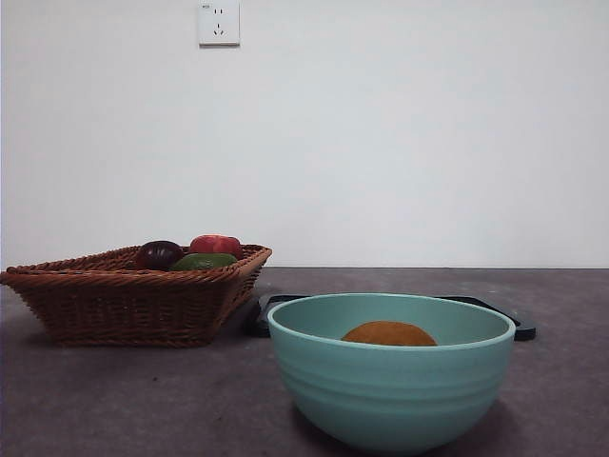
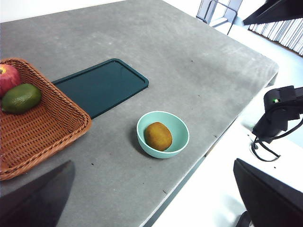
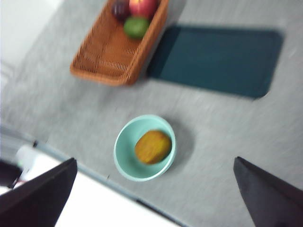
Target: Pick up the wifruite, put it on the bowl, pick up the plate, put it on desk
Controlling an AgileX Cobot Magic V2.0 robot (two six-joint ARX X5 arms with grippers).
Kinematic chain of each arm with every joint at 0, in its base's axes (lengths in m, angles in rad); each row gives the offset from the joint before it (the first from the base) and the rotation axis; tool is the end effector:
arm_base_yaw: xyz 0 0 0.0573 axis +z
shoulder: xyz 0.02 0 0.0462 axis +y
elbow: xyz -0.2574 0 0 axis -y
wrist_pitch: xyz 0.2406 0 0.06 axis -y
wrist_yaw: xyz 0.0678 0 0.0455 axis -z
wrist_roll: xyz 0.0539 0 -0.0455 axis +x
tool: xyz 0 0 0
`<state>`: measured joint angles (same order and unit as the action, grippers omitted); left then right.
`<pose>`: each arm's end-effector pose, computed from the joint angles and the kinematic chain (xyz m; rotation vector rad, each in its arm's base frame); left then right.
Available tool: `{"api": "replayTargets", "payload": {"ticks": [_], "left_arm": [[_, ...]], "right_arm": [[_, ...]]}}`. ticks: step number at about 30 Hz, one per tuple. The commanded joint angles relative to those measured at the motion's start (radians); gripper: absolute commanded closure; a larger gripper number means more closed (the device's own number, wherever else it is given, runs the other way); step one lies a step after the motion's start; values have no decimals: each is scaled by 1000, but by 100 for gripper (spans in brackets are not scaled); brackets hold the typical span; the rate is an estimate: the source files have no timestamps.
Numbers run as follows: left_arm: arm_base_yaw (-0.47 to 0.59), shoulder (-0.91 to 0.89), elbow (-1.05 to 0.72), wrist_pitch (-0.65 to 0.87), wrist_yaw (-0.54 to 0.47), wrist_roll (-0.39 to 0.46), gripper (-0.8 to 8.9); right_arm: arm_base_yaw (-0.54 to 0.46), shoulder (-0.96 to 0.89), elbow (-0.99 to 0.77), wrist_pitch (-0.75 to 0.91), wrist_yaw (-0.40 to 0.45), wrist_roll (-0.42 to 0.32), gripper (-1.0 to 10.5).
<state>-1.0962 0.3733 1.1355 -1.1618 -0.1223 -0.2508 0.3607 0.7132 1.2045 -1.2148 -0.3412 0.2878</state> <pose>0.0171 -0.0189 0.3597 0.0091 0.4571 -0.9079 0.0854 0.0515 0.3598 0.2563 0.8290 0.5595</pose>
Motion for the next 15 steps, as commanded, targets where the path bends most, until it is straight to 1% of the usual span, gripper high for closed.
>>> {"api": "replayTargets", "payload": {"ticks": [1, 7, 9, 12, 15], "left_arm": [[-11, -1, 9, 9, -2, 7, 252], [-11, -1, 9, 9, -2, 4, 251], [-11, -1, 9, 9, -2, 4, 251], [-11, -1, 9, 26, -2, 3, 251], [-11, -1, 10, 34, -2, 3, 251]], "right_arm": [[22, 82, 16, 10, -6, -11, 328], [154, 334, 16, 8, 24, -10, 328], [199, 420, 14, -8, 73, -12, 329], [248, 532, 13, -28, 192, -24, 328], [275, 610, 13, -20, 245, -35, 328]]}}
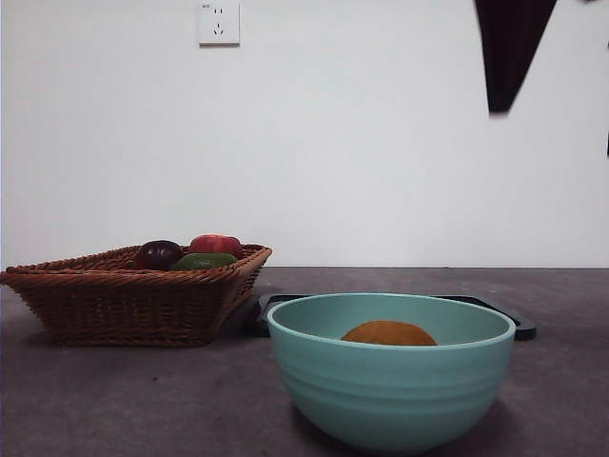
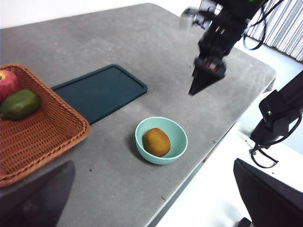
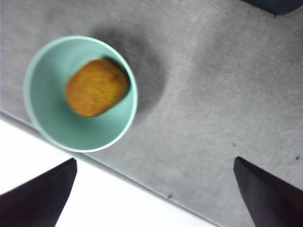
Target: Pick up the wifruite, put it on the bowl, pick up the plate, put it on desk
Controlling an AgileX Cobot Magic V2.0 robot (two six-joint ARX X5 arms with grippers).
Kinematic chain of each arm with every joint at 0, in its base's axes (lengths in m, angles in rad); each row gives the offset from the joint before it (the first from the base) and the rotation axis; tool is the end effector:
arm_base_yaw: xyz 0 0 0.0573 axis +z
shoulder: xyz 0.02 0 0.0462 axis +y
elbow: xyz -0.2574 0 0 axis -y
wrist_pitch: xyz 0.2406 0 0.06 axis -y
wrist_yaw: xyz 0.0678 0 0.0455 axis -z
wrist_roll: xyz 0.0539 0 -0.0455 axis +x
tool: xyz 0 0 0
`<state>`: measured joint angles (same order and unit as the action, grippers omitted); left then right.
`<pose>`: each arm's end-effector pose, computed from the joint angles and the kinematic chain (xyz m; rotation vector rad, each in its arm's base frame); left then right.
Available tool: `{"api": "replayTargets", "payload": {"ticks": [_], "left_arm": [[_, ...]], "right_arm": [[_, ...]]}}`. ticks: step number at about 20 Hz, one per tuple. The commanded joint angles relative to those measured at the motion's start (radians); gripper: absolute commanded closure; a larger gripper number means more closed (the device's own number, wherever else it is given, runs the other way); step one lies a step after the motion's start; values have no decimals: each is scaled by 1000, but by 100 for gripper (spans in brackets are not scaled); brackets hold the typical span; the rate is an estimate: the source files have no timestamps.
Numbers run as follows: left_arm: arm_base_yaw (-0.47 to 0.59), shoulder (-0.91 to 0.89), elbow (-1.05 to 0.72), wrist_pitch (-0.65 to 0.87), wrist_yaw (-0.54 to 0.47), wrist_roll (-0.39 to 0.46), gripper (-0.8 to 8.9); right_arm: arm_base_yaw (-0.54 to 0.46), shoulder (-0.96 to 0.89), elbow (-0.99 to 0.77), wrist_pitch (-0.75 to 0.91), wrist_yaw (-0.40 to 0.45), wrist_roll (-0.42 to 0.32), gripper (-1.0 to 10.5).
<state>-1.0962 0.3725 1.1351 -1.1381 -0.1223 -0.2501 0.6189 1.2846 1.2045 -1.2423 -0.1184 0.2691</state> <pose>0.0176 -0.0198 0.3623 -0.0048 0.4368 -0.9125 0.1770 0.1339 0.2734 -0.1135 1.3718 0.4415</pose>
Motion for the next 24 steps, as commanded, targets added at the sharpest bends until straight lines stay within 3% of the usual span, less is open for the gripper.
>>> {"api": "replayTargets", "payload": {"ticks": [1, 24], "left_arm": [[-11, 0, 10, 10, -2, 2, 251], [-11, 0, 10, 10, -2, 2, 251]], "right_arm": [[22, 61, 13, 9, 40, -18, 329], [62, 409, 5, 117, 67, -21, 329]]}}
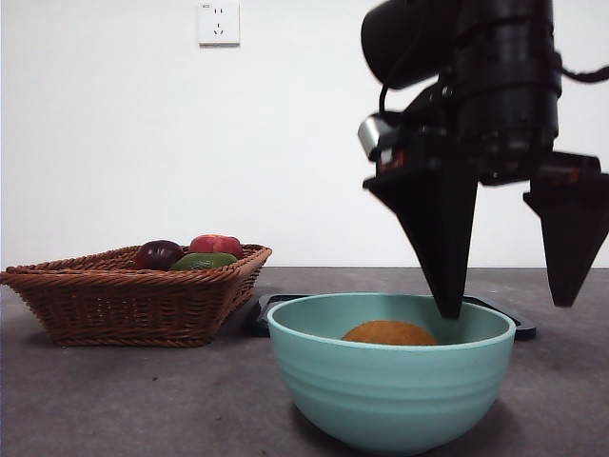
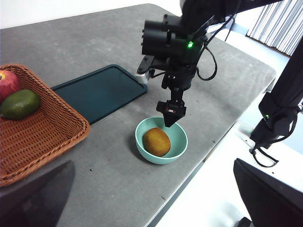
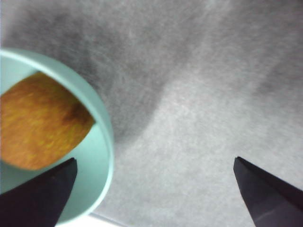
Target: Pick up the wifruite, put it on the bowl, pick up the plate, put it on desk
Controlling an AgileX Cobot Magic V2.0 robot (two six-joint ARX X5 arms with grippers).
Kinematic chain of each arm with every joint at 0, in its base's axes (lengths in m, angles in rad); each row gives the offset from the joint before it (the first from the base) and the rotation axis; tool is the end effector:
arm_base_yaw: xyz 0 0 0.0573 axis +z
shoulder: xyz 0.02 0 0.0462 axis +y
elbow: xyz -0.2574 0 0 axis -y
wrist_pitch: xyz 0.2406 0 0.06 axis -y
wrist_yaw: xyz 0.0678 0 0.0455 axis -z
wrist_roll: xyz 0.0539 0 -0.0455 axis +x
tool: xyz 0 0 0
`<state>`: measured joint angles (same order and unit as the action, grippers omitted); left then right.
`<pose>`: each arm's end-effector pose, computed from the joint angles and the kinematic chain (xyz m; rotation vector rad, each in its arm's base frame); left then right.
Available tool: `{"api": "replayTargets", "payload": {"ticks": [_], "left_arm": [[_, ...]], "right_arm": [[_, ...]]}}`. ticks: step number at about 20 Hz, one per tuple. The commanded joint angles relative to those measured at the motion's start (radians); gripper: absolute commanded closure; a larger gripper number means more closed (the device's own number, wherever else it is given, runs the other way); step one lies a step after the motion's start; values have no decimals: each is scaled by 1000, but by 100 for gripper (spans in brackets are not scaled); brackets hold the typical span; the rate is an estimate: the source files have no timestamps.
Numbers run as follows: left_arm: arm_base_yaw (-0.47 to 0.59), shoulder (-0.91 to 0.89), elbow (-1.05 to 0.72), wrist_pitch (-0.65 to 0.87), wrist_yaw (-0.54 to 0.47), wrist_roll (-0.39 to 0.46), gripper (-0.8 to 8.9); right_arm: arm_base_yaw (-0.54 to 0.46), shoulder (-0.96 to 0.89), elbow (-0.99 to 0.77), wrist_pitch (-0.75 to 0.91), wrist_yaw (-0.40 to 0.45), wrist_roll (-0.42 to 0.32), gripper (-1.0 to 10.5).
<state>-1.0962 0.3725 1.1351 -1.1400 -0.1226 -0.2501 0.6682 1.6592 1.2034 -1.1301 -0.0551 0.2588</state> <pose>0.0175 -0.0197 0.3621 -0.0037 0.4383 -0.9118 0.2206 0.1779 0.1863 -0.2886 1.5849 0.3562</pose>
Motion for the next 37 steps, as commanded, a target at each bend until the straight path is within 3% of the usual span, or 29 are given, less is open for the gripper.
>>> {"api": "replayTargets", "payload": {"ticks": [1, 3, 10, 12, 23, 31, 37], "left_arm": [[-11, 0, 10, 11, -1, 2, 252], [-11, 0, 10, 11, -1, 2, 252], [-11, 0, 10, 12, -1, 2, 251], [-11, 0, 10, 11, -1, 2, 252], [-11, 0, 10, 11, -1, 2, 251], [-11, 0, 10, 11, -1, 2, 252], [-11, 0, 10, 12, -1, 2, 251]], "right_arm": [[16, 51, 6, 5, 4, -11, 329], [18, 82, 6, 11, 3, -11, 369], [58, 117, 6, 123, -80, -12, 840], [72, 117, 6, 140, -79, -13, 922], [48, 117, 74, 80, -71, -33, 932], [-118, 143, 305, -15, -72, -89, 933], [-234, 306, 590, -117, -77, -164, 933]]}}
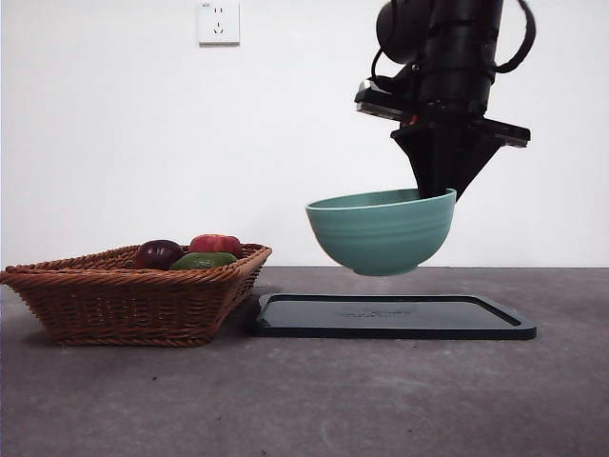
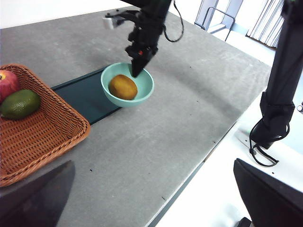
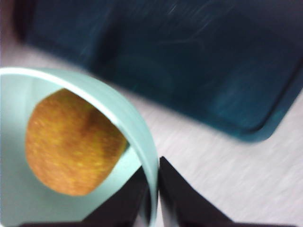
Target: Pick up the wifruite, put it on the bowl, pick up the plate, put it on desk
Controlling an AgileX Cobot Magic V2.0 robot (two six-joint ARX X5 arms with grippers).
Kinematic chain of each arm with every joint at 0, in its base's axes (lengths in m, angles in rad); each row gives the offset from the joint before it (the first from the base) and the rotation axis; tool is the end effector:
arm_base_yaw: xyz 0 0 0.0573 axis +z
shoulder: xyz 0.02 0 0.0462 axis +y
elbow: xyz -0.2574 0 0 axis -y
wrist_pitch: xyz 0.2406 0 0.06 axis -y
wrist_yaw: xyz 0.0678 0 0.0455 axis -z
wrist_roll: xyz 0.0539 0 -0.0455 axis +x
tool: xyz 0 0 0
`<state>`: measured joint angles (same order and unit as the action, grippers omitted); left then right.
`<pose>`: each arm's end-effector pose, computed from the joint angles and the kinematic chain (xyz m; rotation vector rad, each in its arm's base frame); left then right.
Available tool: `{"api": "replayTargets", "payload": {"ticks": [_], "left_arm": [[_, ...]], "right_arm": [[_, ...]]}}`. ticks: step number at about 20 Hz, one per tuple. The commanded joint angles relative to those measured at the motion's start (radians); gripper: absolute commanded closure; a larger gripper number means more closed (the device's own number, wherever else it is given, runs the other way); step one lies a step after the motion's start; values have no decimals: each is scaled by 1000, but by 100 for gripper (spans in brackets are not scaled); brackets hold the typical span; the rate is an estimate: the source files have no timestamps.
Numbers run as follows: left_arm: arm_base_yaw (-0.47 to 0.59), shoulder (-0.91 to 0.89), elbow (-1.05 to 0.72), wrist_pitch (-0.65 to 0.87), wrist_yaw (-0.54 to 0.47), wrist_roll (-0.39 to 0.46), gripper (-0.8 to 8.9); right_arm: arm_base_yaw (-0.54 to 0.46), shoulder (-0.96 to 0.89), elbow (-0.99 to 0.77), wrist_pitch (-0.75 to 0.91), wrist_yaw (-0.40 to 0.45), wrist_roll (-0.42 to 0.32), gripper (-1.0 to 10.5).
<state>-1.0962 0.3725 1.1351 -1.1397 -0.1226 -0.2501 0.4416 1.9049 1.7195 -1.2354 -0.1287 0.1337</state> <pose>0.0175 -0.0197 0.3621 -0.0038 0.4381 -0.9119 0.3316 0.1644 0.2414 -0.1161 1.4452 0.3734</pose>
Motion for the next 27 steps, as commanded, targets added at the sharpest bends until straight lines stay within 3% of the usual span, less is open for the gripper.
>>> {"api": "replayTargets", "payload": {"ticks": [1, 8, 13, 18, 21, 25, 27], "left_arm": [[-11, 0, 10, 11, -1, 2, 251], [-11, 0, 10, 11, -1, 2, 251], [-11, 0, 11, 11, -1, 2, 251], [-11, 0, 10, 11, -1, 2, 252], [-11, 0, 10, 11, -1, 2, 251], [-11, 0, 11, 11, -1, 2, 251], [-11, 0, 10, 11, -1, 2, 252]], "right_arm": [[-19, 96, 117, -17, -6, -44, 933], [-75, 344, 350, -3, -45, -96, 933], [-102, 406, 359, 7, -102, -112, 933], [-105, 408, 359, -25, -106, -116, 930], [-113, 385, 403, -66, -97, -119, 671], [-116, 317, 604, -179, -77, -101, 409], [-106, 228, 618, -179, -79, -88, 388]]}}
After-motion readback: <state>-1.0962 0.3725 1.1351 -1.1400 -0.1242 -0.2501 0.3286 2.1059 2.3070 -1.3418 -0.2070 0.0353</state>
